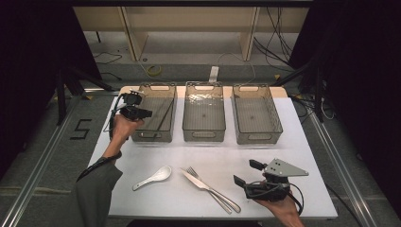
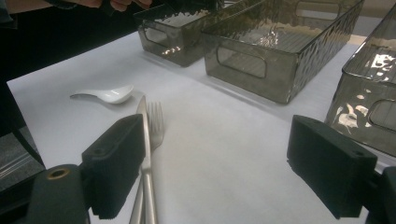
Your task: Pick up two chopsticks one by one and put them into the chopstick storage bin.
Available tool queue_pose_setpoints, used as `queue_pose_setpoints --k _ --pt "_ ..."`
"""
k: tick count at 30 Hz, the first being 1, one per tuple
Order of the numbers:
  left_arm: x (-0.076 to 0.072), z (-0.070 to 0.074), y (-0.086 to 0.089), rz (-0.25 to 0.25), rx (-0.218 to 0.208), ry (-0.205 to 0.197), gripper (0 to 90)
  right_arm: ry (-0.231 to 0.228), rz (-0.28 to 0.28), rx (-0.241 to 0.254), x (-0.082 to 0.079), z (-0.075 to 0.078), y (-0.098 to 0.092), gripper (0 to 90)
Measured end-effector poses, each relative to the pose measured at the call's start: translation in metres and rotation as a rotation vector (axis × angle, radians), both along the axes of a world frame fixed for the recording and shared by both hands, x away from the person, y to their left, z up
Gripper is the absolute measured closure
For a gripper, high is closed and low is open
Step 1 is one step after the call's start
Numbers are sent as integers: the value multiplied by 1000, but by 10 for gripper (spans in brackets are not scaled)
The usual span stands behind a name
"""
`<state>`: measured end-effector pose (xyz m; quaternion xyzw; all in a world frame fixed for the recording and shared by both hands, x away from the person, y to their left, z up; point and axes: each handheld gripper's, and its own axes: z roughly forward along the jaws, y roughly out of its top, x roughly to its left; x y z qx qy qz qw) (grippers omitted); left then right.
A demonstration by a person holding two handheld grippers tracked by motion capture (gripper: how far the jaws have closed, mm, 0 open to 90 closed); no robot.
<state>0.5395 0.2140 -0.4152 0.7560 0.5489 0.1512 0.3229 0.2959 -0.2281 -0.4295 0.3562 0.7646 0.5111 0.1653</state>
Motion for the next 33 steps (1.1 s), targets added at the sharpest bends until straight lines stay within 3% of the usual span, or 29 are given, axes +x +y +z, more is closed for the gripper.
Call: queue_pose_setpoints --k 5,8,11,15,22,24,26,33 --pt "-4 10 -1 -8 -47 -10 507 1 -1 -3 0 1 -1 202" --pt "-10 16 -2 -34 -75 5 419 -1 -5 1 0 1 -1 202" --pt "-21 22 -3 -59 -85 -4 358 -1 -7 -1 0 1 -1 202" --pt "-42 28 -1 -88 -138 -10 284 3 -11 -1 0 1 -1 202" --pt "-73 26 -2 -161 -139 -19 232 4 -14 9 1 2 -1 202" --pt "-78 26 -4 -175 -107 -23 220 8 -15 10 0 2 0 202" --pt "-83 24 -6 -192 -111 -18 220 6 -11 6 0 3 1 202" --pt "-99 17 -20 -253 -65 5 188 7 -13 6 0 2 0 202"
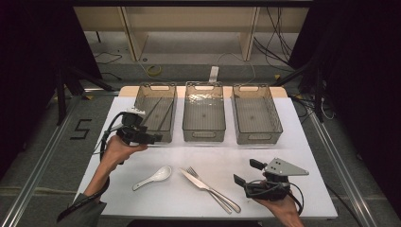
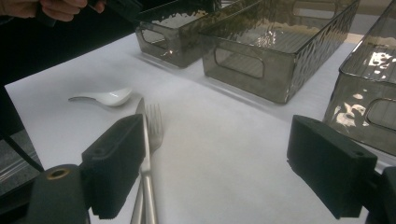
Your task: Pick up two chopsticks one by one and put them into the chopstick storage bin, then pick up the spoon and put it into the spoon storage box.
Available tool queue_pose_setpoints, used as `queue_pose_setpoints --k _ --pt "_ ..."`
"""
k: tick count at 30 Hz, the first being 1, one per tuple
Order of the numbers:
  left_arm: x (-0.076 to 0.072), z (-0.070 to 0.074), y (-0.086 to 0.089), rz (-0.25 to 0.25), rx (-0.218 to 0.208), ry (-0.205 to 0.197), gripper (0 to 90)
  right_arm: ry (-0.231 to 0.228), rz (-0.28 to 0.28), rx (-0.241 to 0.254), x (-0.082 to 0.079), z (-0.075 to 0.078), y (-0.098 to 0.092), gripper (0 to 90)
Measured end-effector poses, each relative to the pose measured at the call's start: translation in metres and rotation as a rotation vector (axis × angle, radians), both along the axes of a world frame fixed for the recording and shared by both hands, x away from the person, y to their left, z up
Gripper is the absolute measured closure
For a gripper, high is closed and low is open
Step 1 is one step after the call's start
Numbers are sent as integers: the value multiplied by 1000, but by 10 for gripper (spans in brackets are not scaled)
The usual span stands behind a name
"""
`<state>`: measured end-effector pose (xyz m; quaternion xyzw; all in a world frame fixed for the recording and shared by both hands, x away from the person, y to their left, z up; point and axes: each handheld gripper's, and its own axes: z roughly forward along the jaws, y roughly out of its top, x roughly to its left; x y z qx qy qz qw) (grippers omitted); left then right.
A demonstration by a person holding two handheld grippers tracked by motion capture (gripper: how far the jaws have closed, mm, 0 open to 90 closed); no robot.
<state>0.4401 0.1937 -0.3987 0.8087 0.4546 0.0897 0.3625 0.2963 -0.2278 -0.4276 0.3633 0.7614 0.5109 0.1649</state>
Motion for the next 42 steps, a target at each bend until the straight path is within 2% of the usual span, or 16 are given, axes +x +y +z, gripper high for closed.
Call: queue_pose_setpoints --k 2,4,10,19,28,32,42 --pt "-3 0 -1 -6 10 -5 179 0 1 0 0 0 0 202" --pt "-7 -1 -3 -10 3 -7 178 7 3 -1 1 -1 0 202" --pt "-20 -4 -6 -55 17 -11 160 8 5 1 2 -2 -1 202" --pt "-34 -12 0 -58 44 5 157 16 3 3 3 -4 -3 202" --pt "-45 -16 1 -72 99 23 156 15 9 -7 2 -5 -2 202" --pt "-50 -17 -3 -90 137 36 156 14 5 -9 1 -4 -1 202" --pt "-59 -19 -5 -104 176 66 156 12 4 -21 1 -5 0 202"
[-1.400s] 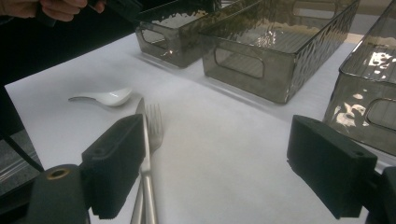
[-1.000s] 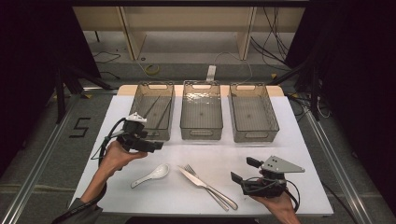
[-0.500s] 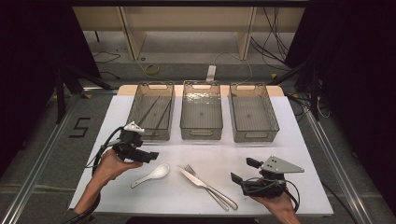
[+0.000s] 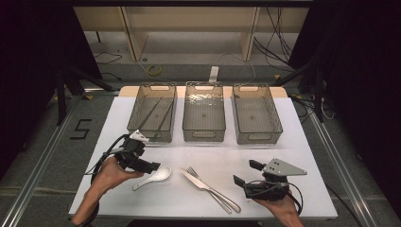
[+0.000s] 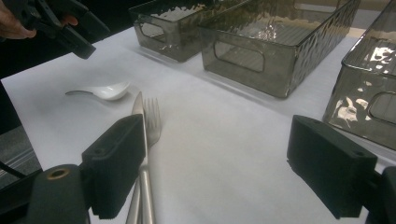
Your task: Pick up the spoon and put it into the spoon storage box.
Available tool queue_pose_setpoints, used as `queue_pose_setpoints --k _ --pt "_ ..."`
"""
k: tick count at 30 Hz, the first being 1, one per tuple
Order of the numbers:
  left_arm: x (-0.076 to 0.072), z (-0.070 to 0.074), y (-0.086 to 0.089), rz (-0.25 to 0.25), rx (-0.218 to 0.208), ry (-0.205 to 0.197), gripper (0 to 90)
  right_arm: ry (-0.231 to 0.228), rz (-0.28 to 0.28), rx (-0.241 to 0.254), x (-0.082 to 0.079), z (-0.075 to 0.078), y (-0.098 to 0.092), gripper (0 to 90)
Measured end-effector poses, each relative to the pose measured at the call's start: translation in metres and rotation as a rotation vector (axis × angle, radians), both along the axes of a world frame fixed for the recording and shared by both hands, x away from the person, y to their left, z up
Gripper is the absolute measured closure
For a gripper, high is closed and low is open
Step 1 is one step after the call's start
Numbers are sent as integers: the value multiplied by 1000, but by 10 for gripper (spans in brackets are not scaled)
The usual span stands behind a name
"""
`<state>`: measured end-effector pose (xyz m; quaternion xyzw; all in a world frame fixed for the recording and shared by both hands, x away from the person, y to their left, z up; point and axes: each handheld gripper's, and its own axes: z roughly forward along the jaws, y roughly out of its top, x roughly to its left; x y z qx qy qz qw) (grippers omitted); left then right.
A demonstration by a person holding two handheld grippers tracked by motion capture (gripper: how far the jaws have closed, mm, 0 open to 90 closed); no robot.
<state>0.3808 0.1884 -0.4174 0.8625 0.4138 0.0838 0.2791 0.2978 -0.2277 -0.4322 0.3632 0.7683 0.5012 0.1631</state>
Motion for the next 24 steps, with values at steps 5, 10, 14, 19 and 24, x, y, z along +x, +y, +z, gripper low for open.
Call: queue_pose_setpoints --k 5,10,14,19,24 --pt "-2 -3 -2 -12 31 23 156 2 -1 -2 0 0 -1 202" --pt "-4 -6 -4 -40 71 59 167 4 5 -5 1 0 0 203" --pt "-8 -10 -7 -68 103 87 212 2 10 -16 0 0 2 204" --pt "-11 -14 -11 -97 146 101 273 -2 11 -27 0 0 3 204" --pt "-14 -19 -12 -112 184 130 344 2 14 -38 -1 0 5 204"
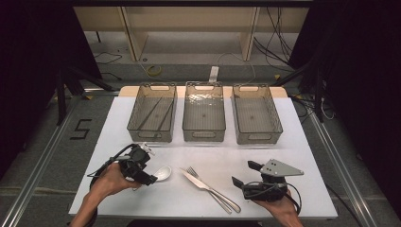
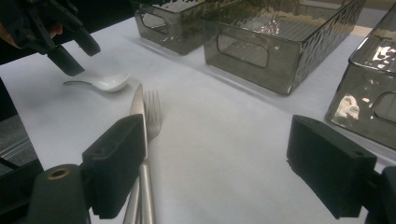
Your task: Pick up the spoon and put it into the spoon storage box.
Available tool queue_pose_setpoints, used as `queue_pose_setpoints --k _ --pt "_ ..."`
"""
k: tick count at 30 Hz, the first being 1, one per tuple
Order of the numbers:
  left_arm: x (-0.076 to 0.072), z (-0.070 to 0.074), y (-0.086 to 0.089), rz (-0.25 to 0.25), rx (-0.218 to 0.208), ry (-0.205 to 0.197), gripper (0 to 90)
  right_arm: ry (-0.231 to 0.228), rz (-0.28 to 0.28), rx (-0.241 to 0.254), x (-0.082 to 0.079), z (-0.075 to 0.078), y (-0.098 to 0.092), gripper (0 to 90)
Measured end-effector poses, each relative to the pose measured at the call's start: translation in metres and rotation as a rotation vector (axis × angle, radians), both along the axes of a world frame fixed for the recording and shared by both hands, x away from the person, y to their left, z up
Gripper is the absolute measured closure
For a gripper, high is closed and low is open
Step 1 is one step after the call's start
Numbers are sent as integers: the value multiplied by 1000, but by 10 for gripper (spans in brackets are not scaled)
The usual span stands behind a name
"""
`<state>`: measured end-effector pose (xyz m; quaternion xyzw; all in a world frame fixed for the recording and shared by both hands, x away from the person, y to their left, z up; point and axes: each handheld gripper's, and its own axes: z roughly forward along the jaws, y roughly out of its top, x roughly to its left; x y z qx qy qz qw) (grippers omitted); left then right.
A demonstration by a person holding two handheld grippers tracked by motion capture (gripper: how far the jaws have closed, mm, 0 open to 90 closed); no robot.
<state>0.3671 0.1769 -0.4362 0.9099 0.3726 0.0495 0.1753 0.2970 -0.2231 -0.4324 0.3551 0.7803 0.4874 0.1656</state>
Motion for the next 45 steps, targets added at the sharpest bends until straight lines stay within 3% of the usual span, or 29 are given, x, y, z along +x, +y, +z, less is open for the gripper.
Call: queue_pose_setpoints --k 6,12,26,36,45 --pt "-1 -11 -1 -22 67 19 445 -2 -3 -5 0 -1 0 204" --pt "0 -19 2 -18 79 40 516 -3 3 -13 0 -1 2 204" --pt "1 -26 1 -51 88 68 646 -6 -5 -11 0 -1 1 209" --pt "0 -26 -1 -91 95 50 740 -1 3 -16 0 -2 2 211" --pt "1 -22 1 -79 44 34 749 -1 4 -23 0 -2 2 214"
